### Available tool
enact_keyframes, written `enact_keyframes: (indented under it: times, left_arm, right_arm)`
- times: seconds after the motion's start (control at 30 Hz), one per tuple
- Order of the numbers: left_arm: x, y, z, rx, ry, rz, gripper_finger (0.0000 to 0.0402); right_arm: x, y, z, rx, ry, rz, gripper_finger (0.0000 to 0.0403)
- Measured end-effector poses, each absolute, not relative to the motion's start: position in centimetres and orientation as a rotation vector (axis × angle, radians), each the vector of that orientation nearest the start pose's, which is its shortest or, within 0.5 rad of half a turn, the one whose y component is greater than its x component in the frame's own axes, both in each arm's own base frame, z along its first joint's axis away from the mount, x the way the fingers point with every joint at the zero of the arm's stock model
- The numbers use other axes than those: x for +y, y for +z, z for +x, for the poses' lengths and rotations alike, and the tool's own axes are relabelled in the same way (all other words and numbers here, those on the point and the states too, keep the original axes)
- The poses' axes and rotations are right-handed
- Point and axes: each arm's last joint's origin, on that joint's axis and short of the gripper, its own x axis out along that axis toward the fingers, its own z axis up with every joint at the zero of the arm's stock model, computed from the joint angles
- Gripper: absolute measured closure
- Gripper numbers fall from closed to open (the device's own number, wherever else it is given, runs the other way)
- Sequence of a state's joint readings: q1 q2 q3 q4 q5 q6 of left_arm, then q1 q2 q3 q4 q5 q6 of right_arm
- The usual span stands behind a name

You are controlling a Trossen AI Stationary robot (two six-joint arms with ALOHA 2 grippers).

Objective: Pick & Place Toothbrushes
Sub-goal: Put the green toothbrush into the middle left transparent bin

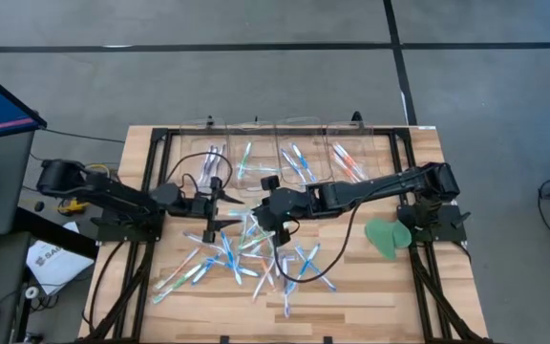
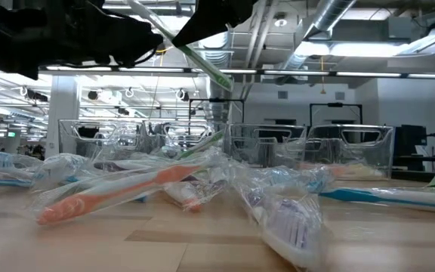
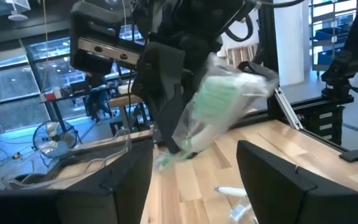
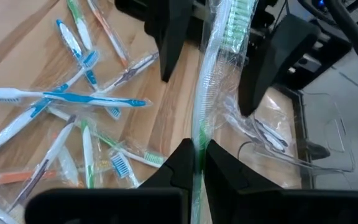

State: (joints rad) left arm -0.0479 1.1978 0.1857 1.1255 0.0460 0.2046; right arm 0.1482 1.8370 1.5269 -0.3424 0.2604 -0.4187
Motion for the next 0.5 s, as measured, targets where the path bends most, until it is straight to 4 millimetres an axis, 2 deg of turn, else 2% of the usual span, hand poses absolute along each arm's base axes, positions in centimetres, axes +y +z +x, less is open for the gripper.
enact_keyframes:
  times: [0.13, 0.3, 0.5]
  left_arm:
    - [-1.3, 18.8, 21.1, -0.122, -0.088, 0.202, 0.0176]
    - [-1.9, 19.0, 21.5, -0.130, -0.130, 0.203, 0.0178]
    - [-1.9, 19.2, 21.4, -0.144, -0.123, 0.202, 0.0219]
  right_arm:
    - [5.4, 28.2, 41.4, 0.656, 0.028, -0.536, 0.0386]
    - [5.4, 28.1, 41.3, 0.674, 0.029, -0.532, 0.0384]
    - [5.0, 27.9, 41.2, 0.683, 0.015, -0.508, 0.0385]
